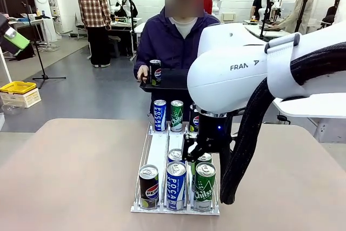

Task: Retrieve and hand over the desired beverage to the person.
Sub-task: Pick up another can of the same type that the person held from the Automatic Can Dispenser.

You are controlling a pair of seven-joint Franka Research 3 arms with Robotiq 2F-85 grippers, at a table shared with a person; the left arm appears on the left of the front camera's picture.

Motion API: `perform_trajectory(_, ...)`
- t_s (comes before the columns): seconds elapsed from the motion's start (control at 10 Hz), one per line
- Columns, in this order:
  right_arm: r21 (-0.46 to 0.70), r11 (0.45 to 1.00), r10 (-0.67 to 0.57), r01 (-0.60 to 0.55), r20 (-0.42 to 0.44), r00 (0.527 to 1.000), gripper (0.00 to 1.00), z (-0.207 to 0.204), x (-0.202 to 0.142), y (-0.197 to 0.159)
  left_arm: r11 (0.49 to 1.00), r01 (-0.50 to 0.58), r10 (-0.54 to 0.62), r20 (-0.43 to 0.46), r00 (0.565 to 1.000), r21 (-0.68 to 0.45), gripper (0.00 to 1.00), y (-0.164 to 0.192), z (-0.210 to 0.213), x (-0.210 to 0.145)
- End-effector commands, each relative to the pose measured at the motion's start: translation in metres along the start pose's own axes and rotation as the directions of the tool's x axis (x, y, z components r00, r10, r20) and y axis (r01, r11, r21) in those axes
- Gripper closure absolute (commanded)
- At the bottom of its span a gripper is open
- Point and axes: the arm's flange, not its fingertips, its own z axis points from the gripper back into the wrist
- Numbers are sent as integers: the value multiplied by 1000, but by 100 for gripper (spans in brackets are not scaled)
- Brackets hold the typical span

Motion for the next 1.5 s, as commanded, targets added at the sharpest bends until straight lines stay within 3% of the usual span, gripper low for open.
perform_trajectory(0.0,2,999,36,-36,-4,999,0,-9,9,0,1000,-5,5,-9,1000,6,0,-1,1,-2)
perform_trajectory(1.4,4,998,69,-69,-13,998,0,-23,29,1,1000,-5,5,-9,1000,6,0,-1,1,-2)
